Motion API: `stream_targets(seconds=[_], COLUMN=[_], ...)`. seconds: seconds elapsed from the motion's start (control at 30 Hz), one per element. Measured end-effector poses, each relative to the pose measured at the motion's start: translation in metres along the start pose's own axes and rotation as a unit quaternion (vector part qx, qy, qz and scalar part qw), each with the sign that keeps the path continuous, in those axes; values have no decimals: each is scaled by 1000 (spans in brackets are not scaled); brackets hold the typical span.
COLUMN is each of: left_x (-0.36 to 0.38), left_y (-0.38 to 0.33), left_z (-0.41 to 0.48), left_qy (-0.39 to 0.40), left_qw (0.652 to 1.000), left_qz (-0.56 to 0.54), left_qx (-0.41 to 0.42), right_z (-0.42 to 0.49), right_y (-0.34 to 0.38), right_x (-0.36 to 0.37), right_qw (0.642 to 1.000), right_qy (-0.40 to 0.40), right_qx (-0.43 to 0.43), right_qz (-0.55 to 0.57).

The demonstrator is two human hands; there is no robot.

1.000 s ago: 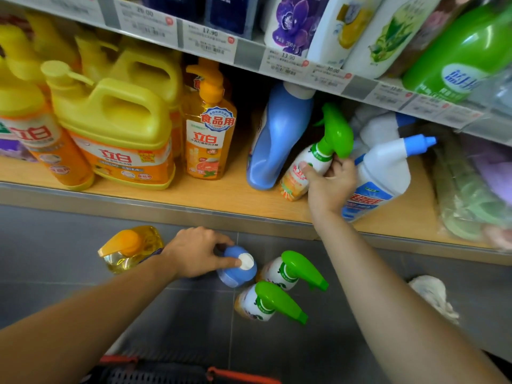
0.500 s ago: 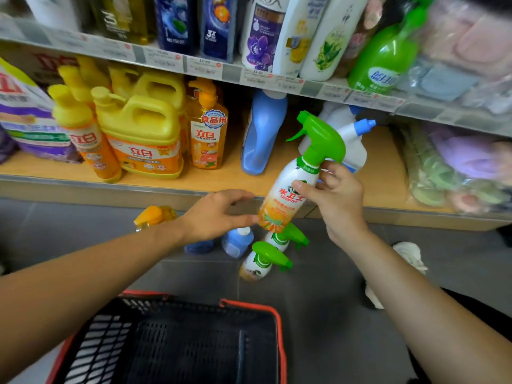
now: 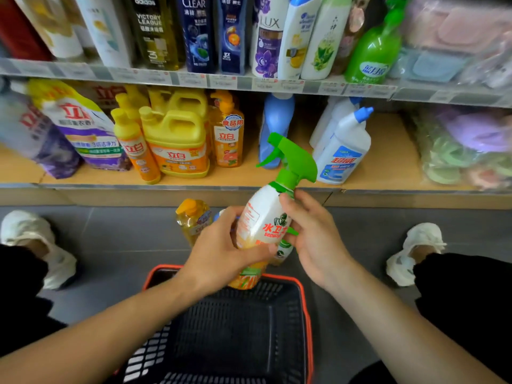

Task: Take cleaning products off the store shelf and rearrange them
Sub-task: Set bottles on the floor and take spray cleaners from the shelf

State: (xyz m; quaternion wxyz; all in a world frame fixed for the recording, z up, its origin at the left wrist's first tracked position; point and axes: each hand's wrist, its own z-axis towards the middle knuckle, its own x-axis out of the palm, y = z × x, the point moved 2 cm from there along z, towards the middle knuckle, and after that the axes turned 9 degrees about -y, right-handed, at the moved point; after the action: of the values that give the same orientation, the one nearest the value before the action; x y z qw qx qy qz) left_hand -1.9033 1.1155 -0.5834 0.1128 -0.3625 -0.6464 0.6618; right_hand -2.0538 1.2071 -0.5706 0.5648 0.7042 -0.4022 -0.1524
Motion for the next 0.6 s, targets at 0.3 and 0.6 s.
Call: stream_targets(seconds=[0.3,0.6], left_x=[10,11], left_y=[23,24], left_z=[-22,-22], left_qy=[7,206], left_qw=[997,927], left_qz=[71,-253], left_qx=[-18,-183], right_z=[2,10], right_y=[-30,-27], right_x=[5,0], right_qw=[995,972], right_qy=[-73,71], right_qx=[39,154], right_qz=[51,165])
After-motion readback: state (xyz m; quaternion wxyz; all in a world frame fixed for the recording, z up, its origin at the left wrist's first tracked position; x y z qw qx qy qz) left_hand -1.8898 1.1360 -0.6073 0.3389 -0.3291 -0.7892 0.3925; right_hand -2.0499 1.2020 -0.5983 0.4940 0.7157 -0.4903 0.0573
